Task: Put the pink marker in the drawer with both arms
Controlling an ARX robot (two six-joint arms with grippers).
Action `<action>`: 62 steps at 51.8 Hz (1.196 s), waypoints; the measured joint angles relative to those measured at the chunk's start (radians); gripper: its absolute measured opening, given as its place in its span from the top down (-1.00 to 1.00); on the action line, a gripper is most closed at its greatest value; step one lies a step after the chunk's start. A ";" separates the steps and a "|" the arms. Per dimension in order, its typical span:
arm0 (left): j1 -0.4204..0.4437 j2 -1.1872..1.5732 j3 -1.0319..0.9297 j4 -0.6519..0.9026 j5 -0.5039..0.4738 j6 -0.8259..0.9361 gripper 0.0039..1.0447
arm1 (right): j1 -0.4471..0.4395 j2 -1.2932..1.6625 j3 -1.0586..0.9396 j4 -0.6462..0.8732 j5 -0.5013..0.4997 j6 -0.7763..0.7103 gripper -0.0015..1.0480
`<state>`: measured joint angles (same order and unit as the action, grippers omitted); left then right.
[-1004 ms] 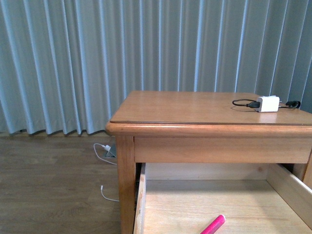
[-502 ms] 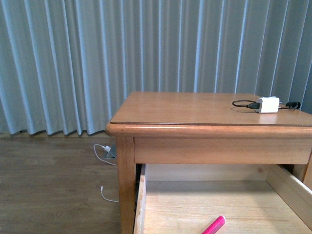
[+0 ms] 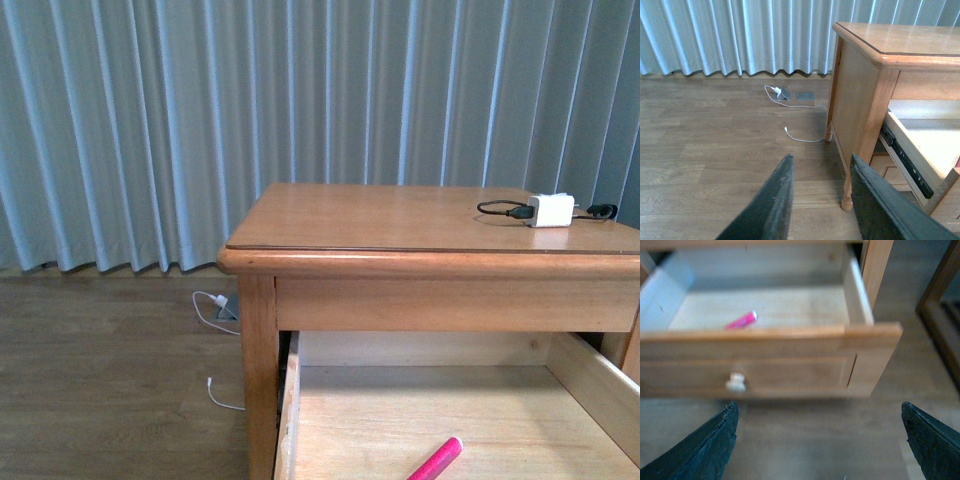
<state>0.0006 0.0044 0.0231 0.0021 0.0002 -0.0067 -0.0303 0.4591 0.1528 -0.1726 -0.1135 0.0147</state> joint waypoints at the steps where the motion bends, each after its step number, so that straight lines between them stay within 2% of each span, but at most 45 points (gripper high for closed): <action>1: 0.000 0.000 0.000 0.000 0.000 0.000 0.06 | -0.003 0.031 0.004 -0.008 -0.008 0.005 -0.84; 6: 0.000 0.000 0.000 0.000 0.000 0.000 -0.28 | -0.006 0.195 0.037 -0.015 -0.036 0.008 -0.84; 7: 0.000 0.000 0.000 0.000 0.000 0.000 -0.40 | -0.002 0.246 0.053 -0.008 -0.034 0.008 -0.84; 15: 0.000 0.000 0.000 0.000 0.000 0.000 -0.90 | 0.075 0.460 0.135 0.071 0.024 0.005 -0.84; 25: 0.000 0.000 0.000 0.000 0.000 0.002 -0.89 | 0.174 0.689 0.222 0.185 0.087 0.028 -0.84; 40: 0.000 0.000 0.000 0.000 0.000 0.002 -0.89 | 0.232 0.962 0.324 0.293 0.167 0.077 -0.84; 49: 0.000 0.000 0.000 0.000 0.000 0.002 -0.89 | 0.241 1.063 0.357 0.388 0.228 0.083 -0.84; 62: 0.000 0.000 0.000 0.000 0.000 0.002 -0.89 | 0.236 1.190 0.425 0.501 0.240 0.079 -0.84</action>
<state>0.0006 0.0044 0.0231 0.0021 0.0002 -0.0044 0.2054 1.6493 0.5781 0.3286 0.1268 0.0933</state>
